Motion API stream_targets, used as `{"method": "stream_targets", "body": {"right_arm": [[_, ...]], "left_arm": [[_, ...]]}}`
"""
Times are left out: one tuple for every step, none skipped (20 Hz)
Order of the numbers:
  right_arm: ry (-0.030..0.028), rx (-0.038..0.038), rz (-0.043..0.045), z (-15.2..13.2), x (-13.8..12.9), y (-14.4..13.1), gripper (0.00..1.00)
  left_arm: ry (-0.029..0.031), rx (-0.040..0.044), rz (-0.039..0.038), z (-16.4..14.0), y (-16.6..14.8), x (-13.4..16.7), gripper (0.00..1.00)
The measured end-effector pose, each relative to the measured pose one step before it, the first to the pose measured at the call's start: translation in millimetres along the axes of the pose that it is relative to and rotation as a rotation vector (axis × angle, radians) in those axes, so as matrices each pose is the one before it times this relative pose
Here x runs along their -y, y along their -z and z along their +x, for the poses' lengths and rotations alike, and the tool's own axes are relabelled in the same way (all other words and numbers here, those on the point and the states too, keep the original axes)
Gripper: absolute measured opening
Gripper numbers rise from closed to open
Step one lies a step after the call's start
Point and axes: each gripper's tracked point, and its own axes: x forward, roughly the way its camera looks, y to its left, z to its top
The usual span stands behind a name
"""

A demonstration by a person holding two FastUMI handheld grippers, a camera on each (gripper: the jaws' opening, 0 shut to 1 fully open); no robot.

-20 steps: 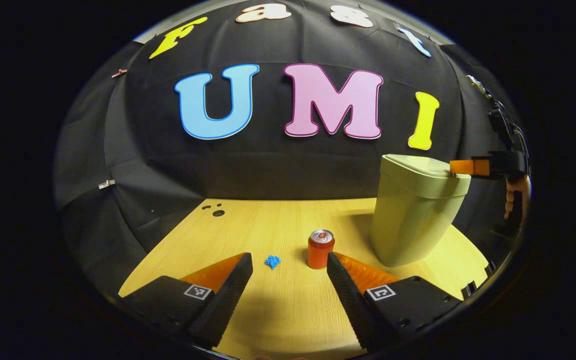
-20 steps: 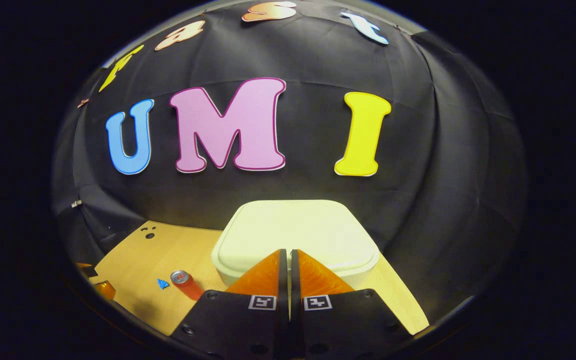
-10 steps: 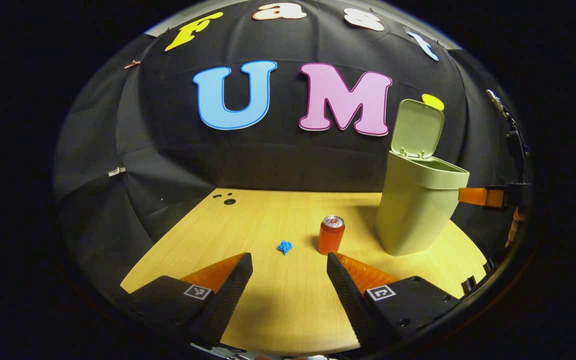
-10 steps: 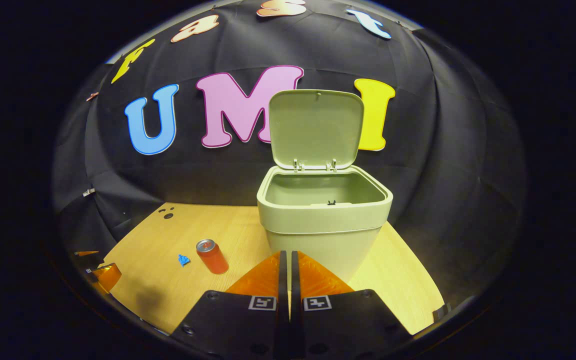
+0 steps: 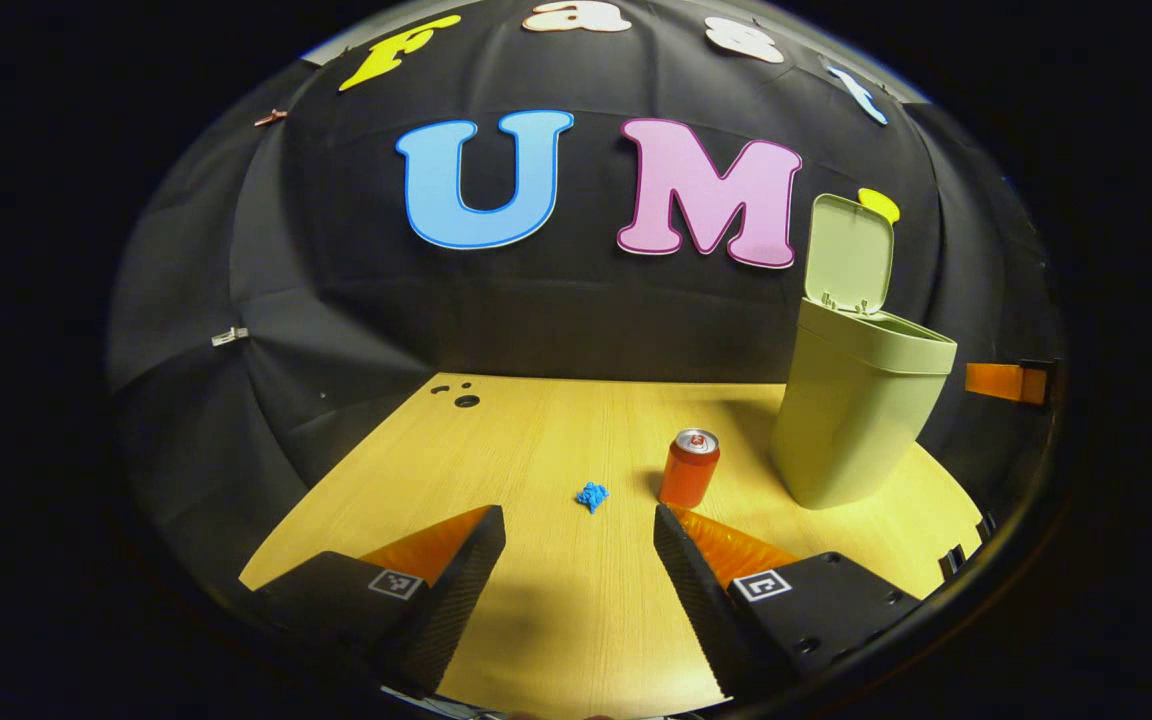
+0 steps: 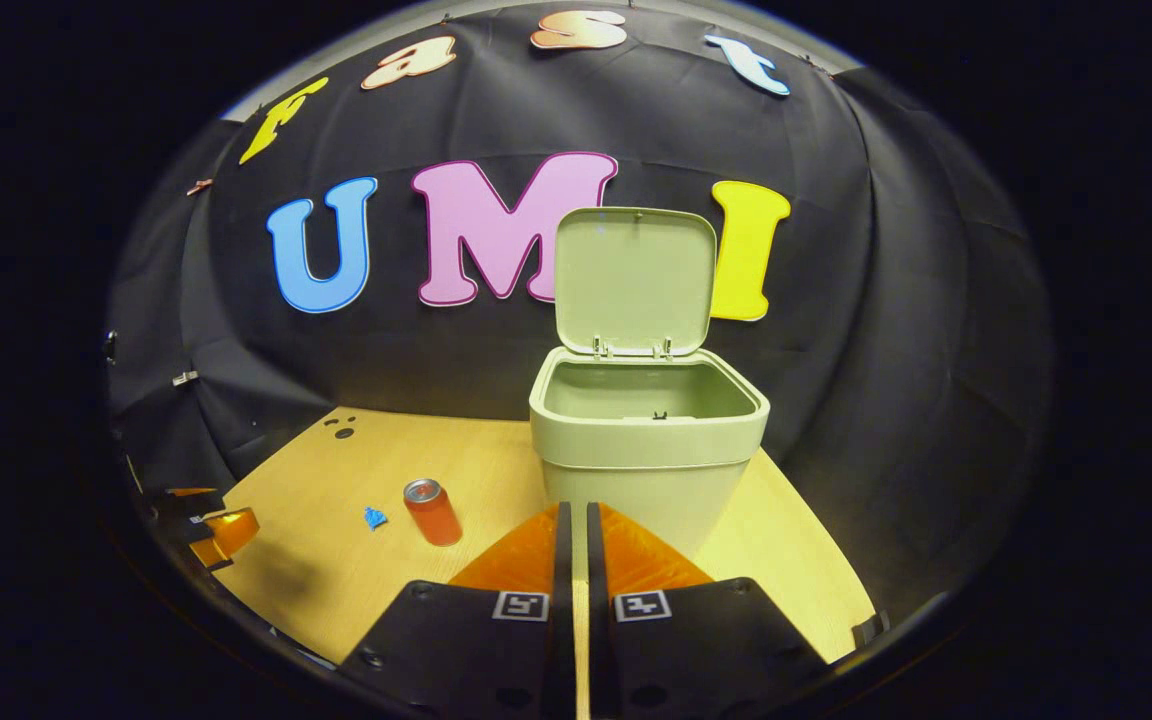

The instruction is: Press the lid of the desktop garbage bin to open it, pick up the crumpled paper on the desktop and throw it into the bin, then pick up the pop can on the desktop and drop it into the bin, and finally close the garbage bin lid.

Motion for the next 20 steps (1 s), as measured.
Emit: {"method": "stream_targets", "body": {"right_arm": [[-0.00769, -0.00354, -0.00206, 0.63, 0.08, 0.38, 0.17], [-0.01113, -0.00511, 0.00008, -0.08, -0.95, 1.27, 0.23], [-0.01200, -0.00227, 0.00333, 1.10, -0.54, 0.70, 0.42], [-0.00358, -0.00398, 0.00357, -0.16, 1.13, 0.80, 0.61], [-0.00658, -0.00447, 0.00621, -0.08, 0.10, 0.54, 0.80], [0.00191, -0.00508, 0.00419, 1.75, 1.48, 1.82, 0.88], [0.00254, -0.00570, 0.00269, 0.68, 1.75, 1.10, 0.96], [0.00305, -0.00583, 0.00149, 1.05, 1.90, 1.64, 0.98], [0.00385, -0.00720, 0.00086, 0.80, 2.48, 1.74, 0.98], [0.00447, -0.00740, 0.00013, 0.85, 2.75, 1.68, 0.98], [0.00253, -0.00854, 0.00152, 1.13, 1.74, 1.95, 0.98], [-0.00140, -0.01097, 0.00177, 1.03, 1.49, 3.08, 0.98], [-0.00634, -0.01124, -0.00045, 1.84, -0.53, 3.01, 0.98], [-0.00794, -0.01373, -0.00242, 0.72, -0.10, 2.58, 0.98], [-0.00590, -0.01329, -0.00320, 1.70, 0.08, 3.10, 0.98], [-0.00700, -0.00680, -0.00332, 0.65, 0.30, 1.33, 0.98], [-0.00628, -0.00457, -0.00238, 1.64, -0.30, 1.21, 0.98], [-0.00489, -0.00739, -0.00199, 1.24, 0.27, 2.74, 0.98], [-0.00664, -0.01090, -0.00076, 0.73, -0.52, 2.76, 0.98], [-0.00701, -0.01371, -0.00169, 0.19, -0.57, 3.13, 0.98]], "left_arm": [[-0.00312, -0.00755, -0.00322, 9.62, 2.06, -1.57, 0.96], [-0.00551, -0.00877, -0.00380, 5.93, 1.93, -1.53, 0.96], [-0.00475, -0.00718, -0.00168, 8.15, 0.15, -0.72, 0.96], [-0.00466, -0.00720, -0.00109, 9.17, -0.15, 0.13, 0.96], [-0.00059, -0.00712, -0.00207, 10.66, 1.17, 0.59, 0.96], [0.00113, -0.01451, -0.00060, 9.54, 3.17, 1.40, 0.96], [0.00083, -0.01196, 0.00299, 10.24, 4.46, 0.72, 0.96], [0.00127, -0.01106, 0.00695, 10.61, 1.27, 1.93, 0.97], [0.00078, -0.01143, 0.01005, 10.88, 3.35, 1.71, 0.96], [-0.00296, -0.01269, 0.00639, 10.43, 1.81, 1.57, 0.97], [0.00142, -0.01418, -0.00463, 11.69, 2.57, 1.73, 0.97], [0.00519, -0.01079, -0.00800, 11.24, 2.98, 2.80, 0.96], [-0.00465, -0.01017, -0.00255, 11.36, 3.99, 0.40, 0.96], [-0.00779, -0.01212, 0.00181, 11.70, 3.49, 0.79, 0.96], [-0.00455, -0.01076, 0.00054, 11.82, 4.11, 1.94, 0.98], [-0.00227, -0.01050, -0.00218, 10.76, 2.96, 2.71, 0.96], [0.00113, -0.00779, -0.00132, 10.68, 2.84, 2.16, 0.96], [-0.00177, -0.00575, 0.00234, 11.57, 1.45, 1.05, 0.96], [-0.00685, -0.00866, 0.00310, 11.31, 2.72, -0.84, 0.96], [-0.00924, -0.00836, 0.00069, 11.78, 2.94, -1.09, 0.97]]}}
